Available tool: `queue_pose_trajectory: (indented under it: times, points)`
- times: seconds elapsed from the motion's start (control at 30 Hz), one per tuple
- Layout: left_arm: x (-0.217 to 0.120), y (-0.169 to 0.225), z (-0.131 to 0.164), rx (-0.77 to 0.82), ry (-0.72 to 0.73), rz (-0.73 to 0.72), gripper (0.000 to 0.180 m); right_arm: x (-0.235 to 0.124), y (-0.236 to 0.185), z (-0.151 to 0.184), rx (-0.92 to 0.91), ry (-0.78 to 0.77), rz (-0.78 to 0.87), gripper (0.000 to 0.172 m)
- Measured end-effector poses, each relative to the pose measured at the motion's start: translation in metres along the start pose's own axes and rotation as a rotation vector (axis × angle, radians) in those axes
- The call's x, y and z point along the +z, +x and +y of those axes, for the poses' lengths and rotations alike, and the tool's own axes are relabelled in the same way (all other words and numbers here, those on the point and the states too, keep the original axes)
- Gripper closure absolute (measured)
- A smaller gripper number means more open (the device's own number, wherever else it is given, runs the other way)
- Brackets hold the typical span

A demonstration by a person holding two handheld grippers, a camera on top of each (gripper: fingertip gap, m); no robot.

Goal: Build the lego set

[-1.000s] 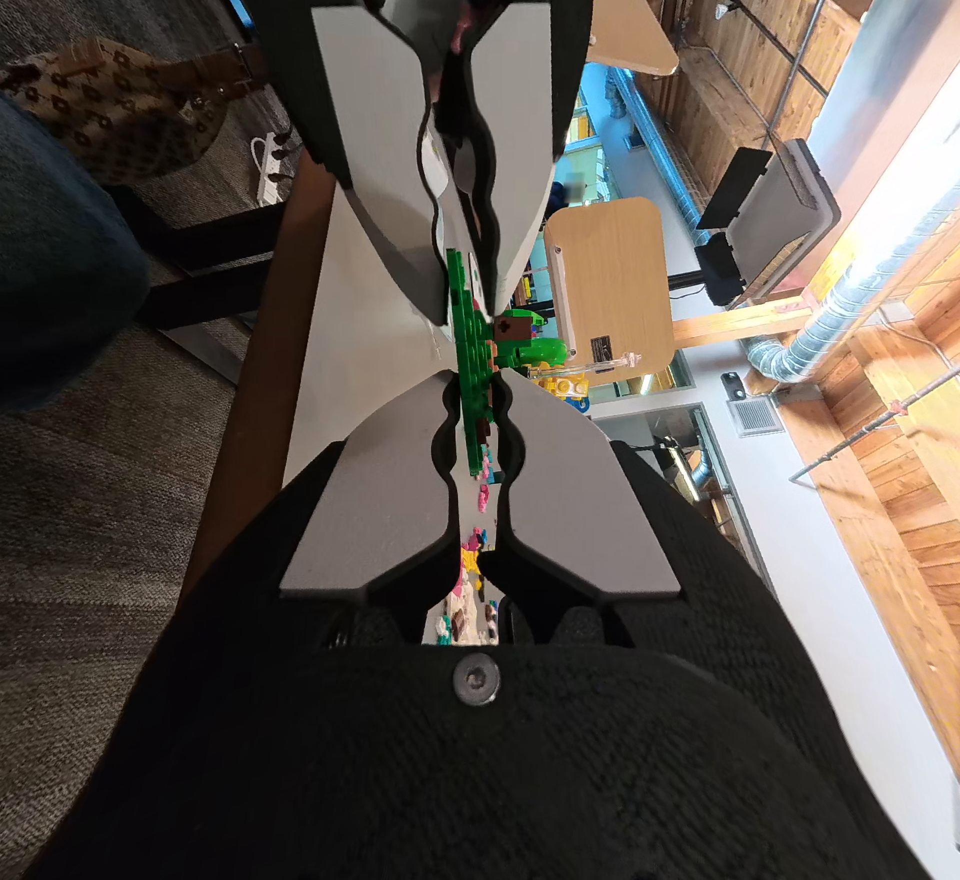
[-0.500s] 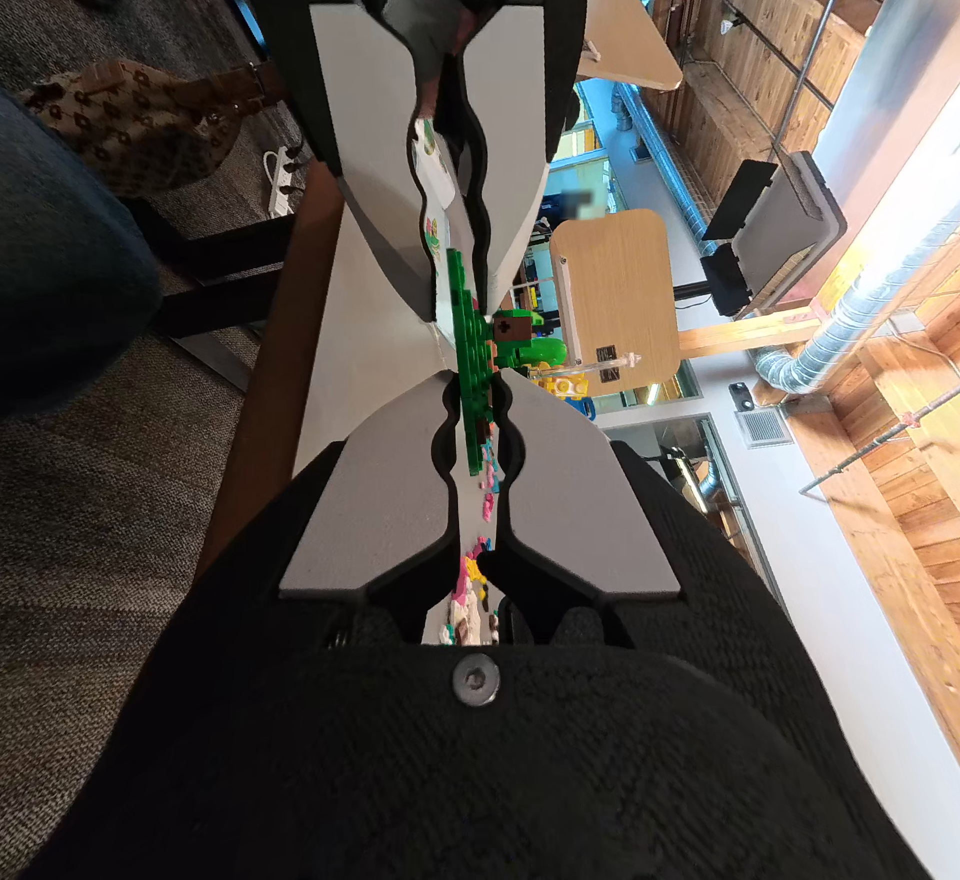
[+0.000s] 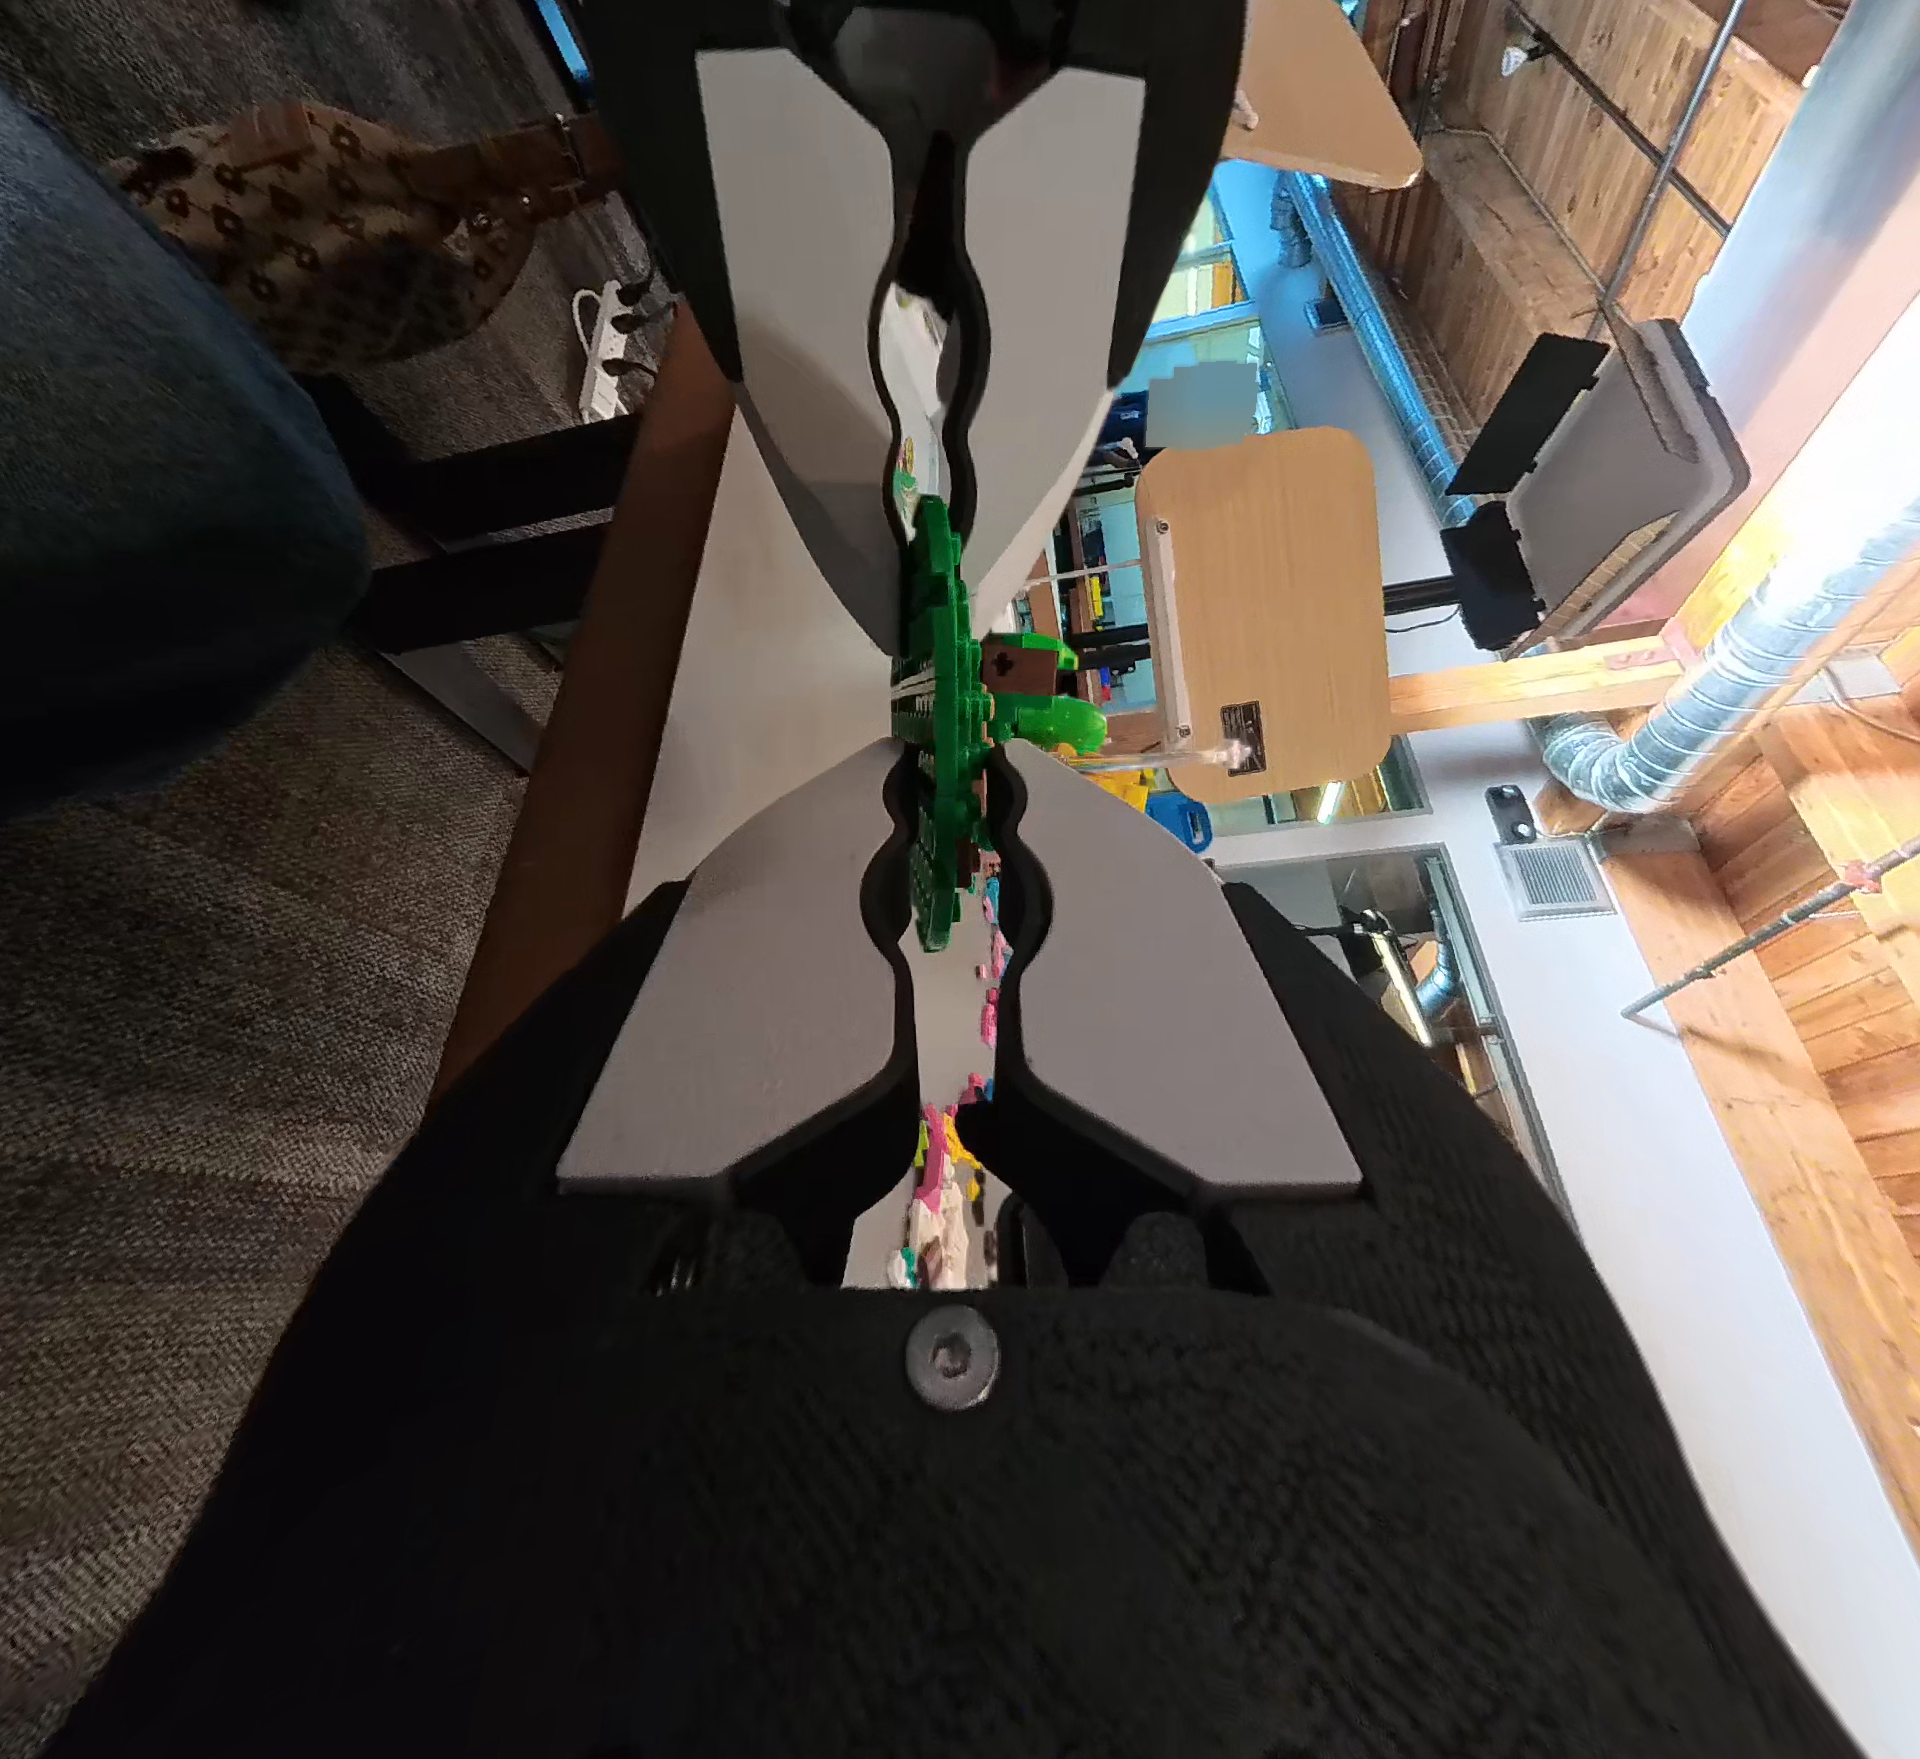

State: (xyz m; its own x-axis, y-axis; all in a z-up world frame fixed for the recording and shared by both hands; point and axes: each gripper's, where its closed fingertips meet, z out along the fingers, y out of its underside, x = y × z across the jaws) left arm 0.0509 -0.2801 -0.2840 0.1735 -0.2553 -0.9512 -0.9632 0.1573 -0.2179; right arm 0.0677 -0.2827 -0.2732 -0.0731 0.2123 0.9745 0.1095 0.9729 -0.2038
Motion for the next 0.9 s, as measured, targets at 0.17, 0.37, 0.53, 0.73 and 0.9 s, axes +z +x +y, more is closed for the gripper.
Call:
queue_pose_trajectory:
  times: [0.17,0.37,0.53,0.73,0.9]
  points:
    - [0.001,-0.005,0.000,-0.016,-0.001,-0.059,0.174,0.001,0.002,0.001,0.001,-0.002,0.015,0.161]
    - [-0.003,-0.016,-0.003,-0.135,0.059,-0.115,0.153,-0.001,0.006,0.001,0.006,0.005,0.039,0.162]
    - [-0.005,-0.014,-0.001,-0.113,0.066,-0.107,0.157,-0.002,0.007,0.001,0.007,0.006,0.041,0.162]
    - [-0.001,-0.012,0.008,-0.156,0.051,-0.090,0.158,-0.001,0.005,0.006,0.010,-0.009,0.033,0.162]
    - [-0.009,-0.024,0.038,-0.282,0.015,-0.109,0.156,0.002,0.004,0.028,0.044,-0.072,0.023,0.162]
